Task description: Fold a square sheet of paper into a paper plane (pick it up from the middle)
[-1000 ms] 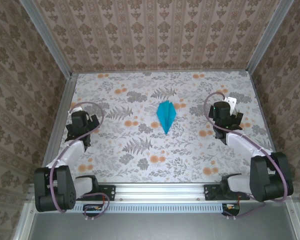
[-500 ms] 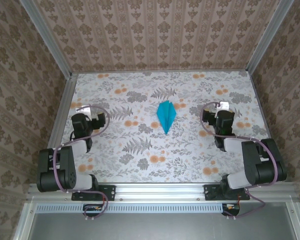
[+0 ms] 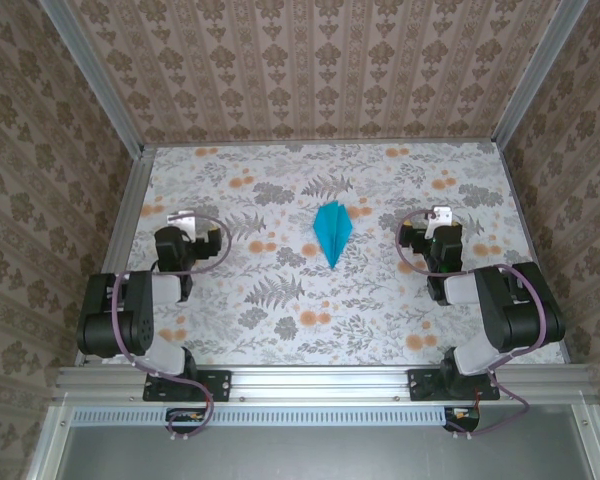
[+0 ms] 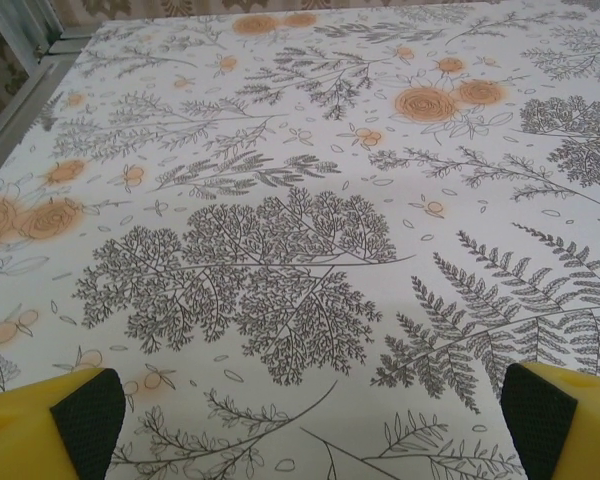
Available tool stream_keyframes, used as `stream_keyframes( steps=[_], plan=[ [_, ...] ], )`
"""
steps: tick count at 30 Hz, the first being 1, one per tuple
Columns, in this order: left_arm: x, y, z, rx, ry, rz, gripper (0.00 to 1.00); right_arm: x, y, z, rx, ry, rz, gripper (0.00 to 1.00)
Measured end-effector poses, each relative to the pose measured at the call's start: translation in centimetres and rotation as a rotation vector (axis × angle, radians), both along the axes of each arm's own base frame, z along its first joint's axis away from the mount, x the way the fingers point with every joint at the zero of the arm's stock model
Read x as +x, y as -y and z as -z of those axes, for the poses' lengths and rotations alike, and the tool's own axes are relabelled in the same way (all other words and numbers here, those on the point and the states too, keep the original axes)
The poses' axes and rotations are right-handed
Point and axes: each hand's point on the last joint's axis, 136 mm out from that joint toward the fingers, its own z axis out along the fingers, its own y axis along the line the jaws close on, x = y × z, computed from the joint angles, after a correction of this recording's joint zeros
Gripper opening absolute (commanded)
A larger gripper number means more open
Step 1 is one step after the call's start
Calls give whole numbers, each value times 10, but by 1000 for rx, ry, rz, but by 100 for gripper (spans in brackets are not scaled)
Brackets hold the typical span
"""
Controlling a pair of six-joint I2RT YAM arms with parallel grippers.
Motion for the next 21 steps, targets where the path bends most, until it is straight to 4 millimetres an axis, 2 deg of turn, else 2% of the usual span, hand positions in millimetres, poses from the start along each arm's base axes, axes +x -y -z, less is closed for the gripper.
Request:
stream_keyframes(
  steps=[21],
  plan=[
    [3,-4,-3,23,7,-21,100,0,0,0,0,0,0,100]
  ],
)
